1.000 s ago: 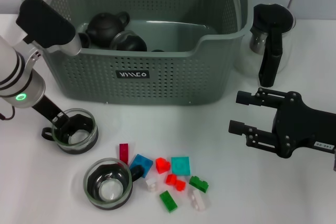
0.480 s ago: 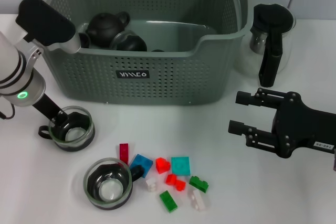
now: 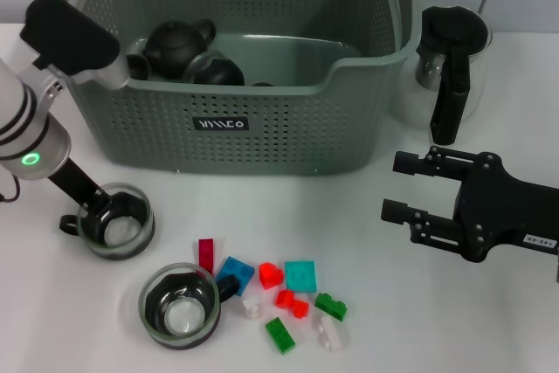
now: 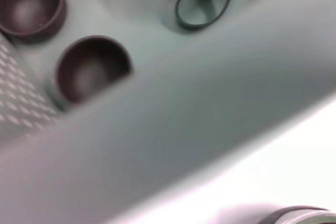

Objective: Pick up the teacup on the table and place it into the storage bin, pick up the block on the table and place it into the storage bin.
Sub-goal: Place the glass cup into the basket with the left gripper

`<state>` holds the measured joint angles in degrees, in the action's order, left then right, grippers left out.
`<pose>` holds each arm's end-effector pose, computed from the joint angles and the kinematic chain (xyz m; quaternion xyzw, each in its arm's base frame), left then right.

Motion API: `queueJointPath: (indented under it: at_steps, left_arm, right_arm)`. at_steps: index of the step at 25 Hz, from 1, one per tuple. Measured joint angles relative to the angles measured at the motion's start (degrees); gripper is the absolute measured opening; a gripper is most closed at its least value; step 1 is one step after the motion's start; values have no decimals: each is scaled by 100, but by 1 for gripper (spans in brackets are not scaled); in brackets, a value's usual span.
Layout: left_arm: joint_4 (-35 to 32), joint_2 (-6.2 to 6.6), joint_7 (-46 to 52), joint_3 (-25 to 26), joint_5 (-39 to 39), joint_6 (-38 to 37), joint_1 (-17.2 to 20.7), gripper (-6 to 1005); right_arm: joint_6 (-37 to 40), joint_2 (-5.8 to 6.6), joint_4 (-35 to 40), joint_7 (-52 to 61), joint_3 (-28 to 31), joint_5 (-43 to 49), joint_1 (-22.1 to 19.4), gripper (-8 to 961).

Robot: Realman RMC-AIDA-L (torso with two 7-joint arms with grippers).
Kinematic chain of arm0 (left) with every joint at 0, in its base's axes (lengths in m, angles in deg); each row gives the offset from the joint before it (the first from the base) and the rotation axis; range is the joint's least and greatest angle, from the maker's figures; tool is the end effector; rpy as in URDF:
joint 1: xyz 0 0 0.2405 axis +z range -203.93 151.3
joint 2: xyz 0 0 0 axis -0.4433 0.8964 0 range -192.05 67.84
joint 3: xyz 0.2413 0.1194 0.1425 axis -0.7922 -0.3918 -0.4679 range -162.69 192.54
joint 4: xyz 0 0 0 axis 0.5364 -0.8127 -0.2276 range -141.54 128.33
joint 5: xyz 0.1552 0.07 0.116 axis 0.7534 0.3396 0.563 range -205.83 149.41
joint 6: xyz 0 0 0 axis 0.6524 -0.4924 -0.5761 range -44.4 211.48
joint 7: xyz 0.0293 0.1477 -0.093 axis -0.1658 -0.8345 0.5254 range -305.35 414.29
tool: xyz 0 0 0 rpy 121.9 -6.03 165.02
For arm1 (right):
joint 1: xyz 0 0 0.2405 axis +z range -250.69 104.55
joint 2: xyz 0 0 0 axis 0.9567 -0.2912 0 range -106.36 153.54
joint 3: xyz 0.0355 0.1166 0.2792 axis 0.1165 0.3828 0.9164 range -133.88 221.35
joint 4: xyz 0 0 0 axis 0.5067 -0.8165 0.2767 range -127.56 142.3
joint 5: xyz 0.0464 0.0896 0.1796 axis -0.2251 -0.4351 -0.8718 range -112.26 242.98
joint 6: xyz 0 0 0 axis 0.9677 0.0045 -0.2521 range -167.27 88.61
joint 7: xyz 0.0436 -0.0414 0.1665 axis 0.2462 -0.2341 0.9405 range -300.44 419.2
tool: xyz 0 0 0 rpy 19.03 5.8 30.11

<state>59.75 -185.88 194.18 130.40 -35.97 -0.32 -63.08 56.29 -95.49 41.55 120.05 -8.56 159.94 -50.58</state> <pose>-0.3061 0.3949 -0.0369 -0.8547 -0.3683 0.2715 0.2451 0.2723 0.3098 -0.0582 -0.9259 0.0951 0.3428 0.1271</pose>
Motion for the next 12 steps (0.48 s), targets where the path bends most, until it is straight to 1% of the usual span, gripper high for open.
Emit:
queueJointPath:
  at_steps: [2, 4, 6, 7, 9, 10, 12]
  left_arm:
    - [123, 7, -206, 251, -171, -307, -11, 54]
    - [330, 31, -560, 629, -411, -807, -18, 50]
    - [655, 106, -1113, 1295, -853, -1590, -25, 45]
    - [760, 169, -1385, 1627, -1148, -2002, -38, 43]
    - [839, 345, -1790, 2348, -1814, -2707, -75, 43]
    - [826, 475, -1922, 2736, -2246, -3014, -95, 43]
    - [729, 649, -1965, 3106, -3031, -3206, -73, 43]
  right_arm:
    - [0, 0, 0, 0, -4, 0, -11, 643]
    - [4, 3, -4, 0, -6, 0, -25, 643]
    - [12, 4, -8, -1, -3, 0, -37, 642]
    - [22, 2, -9, -1, 4, -1, -43, 642]
    - [40, -2, -9, -1, 17, -1, -49, 642]
    - [47, -2, -9, -1, 20, -1, -49, 642]
    - [54, -4, -9, -2, 21, -1, -45, 641]
